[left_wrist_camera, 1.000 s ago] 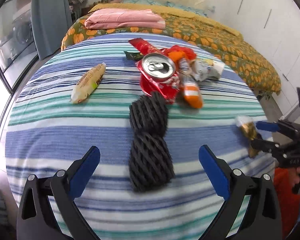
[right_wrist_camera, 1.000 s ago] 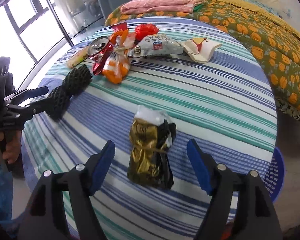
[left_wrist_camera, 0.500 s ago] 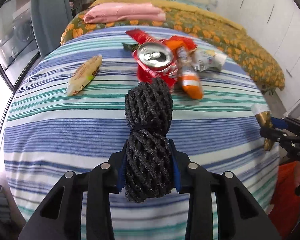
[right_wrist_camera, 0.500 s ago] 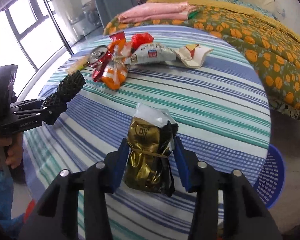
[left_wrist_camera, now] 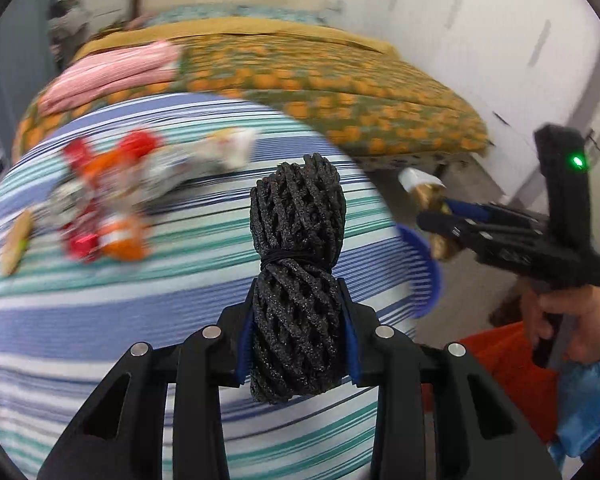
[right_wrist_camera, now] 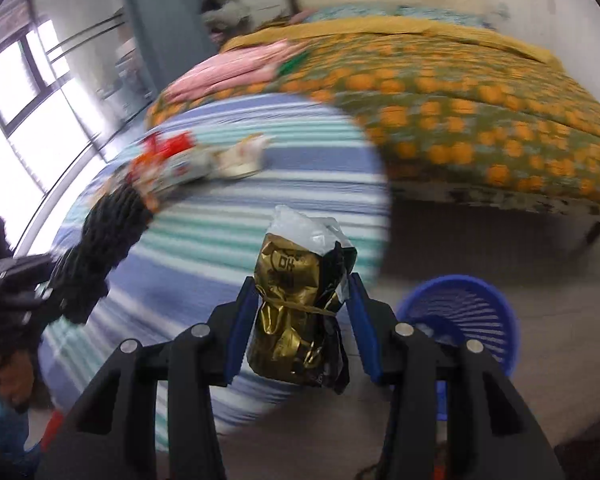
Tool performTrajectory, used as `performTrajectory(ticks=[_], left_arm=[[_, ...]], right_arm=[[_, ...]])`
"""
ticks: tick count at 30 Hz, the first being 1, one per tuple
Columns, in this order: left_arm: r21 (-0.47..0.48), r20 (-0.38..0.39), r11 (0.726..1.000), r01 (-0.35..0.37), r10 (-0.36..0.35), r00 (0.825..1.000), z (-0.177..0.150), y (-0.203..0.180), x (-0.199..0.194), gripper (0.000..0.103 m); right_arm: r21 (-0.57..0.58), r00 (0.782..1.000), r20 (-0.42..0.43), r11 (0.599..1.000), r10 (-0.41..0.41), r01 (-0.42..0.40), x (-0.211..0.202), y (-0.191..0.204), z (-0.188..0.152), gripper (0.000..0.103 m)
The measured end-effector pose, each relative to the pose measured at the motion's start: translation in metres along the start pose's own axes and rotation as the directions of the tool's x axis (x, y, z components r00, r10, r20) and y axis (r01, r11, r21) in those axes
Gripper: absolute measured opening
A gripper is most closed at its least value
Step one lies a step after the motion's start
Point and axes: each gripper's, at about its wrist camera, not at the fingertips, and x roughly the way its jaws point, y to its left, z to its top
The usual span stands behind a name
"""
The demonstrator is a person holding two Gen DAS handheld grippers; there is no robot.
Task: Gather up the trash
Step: 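Carry the net and wrapper over the wastebasket and open both tools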
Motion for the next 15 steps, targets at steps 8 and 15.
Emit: performTrajectory(ticks=[8,15], left_arm=[[0.111,-0.059,0.989,0.100,-0.094,0.994,0.035,-0.118,0.082,0.035],[0.097,-0.114,0.988,0.119,-0.107,0.988,0.052,-0.165,0.162,0.035]], right_arm=[[0.120,0.989,0.001,0.981,-0.151,0.150,-0.022,-0.111,-0.002,0.045],[0.201,0.979,-0.034,0.958,-0.200,0.203,-0.006,-0.179,-0.020,0.045]])
